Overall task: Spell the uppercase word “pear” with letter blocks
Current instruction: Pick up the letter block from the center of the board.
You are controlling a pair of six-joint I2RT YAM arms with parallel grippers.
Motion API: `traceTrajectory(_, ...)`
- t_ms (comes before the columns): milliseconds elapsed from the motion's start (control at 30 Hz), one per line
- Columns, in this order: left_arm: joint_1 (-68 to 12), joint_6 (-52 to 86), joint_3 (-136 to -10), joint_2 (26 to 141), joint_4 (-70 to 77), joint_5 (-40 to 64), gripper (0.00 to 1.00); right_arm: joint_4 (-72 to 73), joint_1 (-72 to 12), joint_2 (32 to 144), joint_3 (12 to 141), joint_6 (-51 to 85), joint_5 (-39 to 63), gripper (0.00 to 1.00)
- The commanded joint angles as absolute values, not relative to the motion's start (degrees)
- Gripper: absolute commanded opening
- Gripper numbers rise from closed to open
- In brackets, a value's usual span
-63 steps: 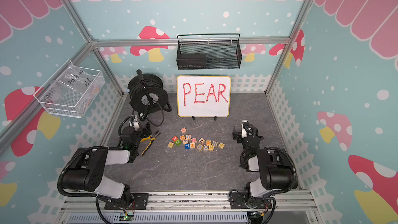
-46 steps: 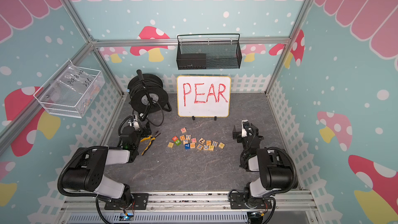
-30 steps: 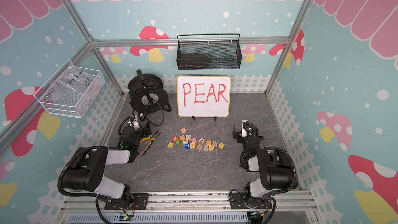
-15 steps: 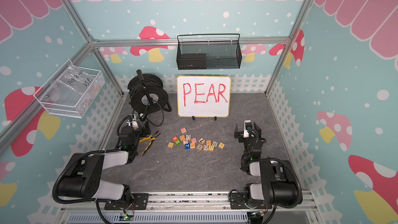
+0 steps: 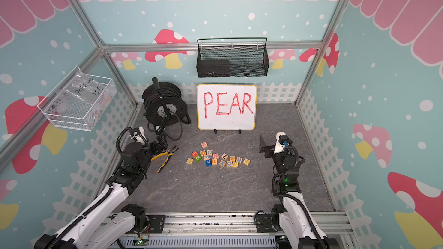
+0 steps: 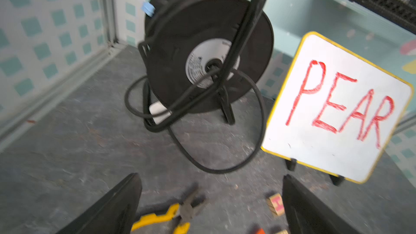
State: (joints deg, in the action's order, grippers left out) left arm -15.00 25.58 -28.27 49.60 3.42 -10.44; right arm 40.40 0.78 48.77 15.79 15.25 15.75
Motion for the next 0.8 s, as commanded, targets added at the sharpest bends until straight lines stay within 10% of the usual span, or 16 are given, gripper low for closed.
traceTrajectory(0,-19.5,34.3,-32.2,50.5,-2.3,-5.7,0.99,30.1,-0.7,53.6,23.2,24.6,29.3,1.00)
traceTrajectory(767,-52.9,54.1,-36.3,59.0,7.8,-6.3,0.99,28.2,-35.0,44.9,21.5,50.5,18.4,1.00)
